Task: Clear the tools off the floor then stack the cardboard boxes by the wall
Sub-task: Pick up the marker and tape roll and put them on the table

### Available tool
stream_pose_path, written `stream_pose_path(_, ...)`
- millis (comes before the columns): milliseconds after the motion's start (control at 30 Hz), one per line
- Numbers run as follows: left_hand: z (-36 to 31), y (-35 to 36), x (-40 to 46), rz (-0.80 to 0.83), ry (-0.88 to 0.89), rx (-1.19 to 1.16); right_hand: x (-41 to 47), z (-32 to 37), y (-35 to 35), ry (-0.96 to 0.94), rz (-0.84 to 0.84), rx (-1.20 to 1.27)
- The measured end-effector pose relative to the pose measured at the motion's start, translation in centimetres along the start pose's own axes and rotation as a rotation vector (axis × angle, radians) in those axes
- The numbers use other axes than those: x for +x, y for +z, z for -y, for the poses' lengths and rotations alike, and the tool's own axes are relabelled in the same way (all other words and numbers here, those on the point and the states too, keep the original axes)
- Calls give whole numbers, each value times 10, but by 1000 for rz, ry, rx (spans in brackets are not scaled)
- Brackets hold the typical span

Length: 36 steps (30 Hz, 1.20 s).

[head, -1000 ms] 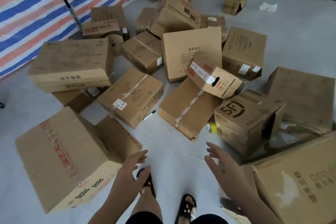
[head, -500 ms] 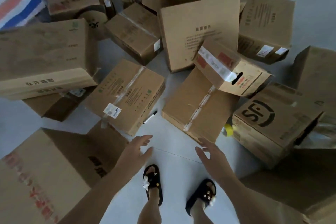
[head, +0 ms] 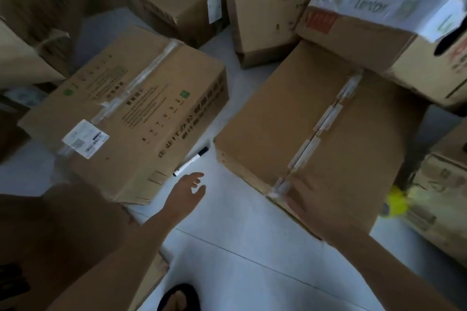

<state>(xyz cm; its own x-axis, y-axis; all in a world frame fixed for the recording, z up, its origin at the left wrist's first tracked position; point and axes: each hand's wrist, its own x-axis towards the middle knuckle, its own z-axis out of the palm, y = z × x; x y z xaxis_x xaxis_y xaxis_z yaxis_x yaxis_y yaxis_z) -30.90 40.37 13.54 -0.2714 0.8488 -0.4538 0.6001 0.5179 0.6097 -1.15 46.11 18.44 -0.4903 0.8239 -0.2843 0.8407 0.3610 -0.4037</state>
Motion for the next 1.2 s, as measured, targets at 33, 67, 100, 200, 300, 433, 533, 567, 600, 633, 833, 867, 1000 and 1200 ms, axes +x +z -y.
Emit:
stream_pose_path(33, 14, 11, 18, -16, -6, 23, 5, -13, 18, -33, -69, -68)
stream_pose_path(67, 26, 21, 34, -28, -12, 49, 8, -23, 32, -44, -143, -138)
stream_pose_path(100, 38, 30, 50, -34, -4, 77, 9, -30, 45, -70, -199, -178)
stream_pose_path(200, 58, 45, 87, -10, 61, 233, 10, -43, 65, -180, -381, -229)
stream_pose_path(300, 65, 50, 116, -96, 105, 419, 12, -49, 72, -203, -434, -242)
stream_pose_path(433, 72, 59, 133, -138, -73, 576, 15, -50, 74, -224, -450, -248)
stream_pose_path(533, 79, 64, 137, -63, -137, 714, 15, -49, 75, -217, -459, -249)
stream_pose_path(567, 80, 65, 138, -67, -124, 757, 16, -49, 76, -217, -466, -251)
stream_pose_path(600, 82, 67, 139, -75, -94, 792, 16, -49, 76, -217, -473, -253)
stream_pose_path(633, 82, 68, 139, -80, -70, 812, 16, -49, 77, -216, -479, -255)
stream_pose_path(833, 70, 72, 122, -46, -80, 331, 16, -52, 79, -213, -514, -278)
stream_pose_path(867, 64, 73, 114, -83, -77, 260, 16, -52, 79, -213, -513, -272)
stream_pose_path(1000, 30, 76, 71, -232, -22, 85, 16, -53, 81, -206, -523, -239)
stream_pose_path(1200, -19, 62, 11, -372, 43, -114, 14, -51, 68, -207, -467, -50)
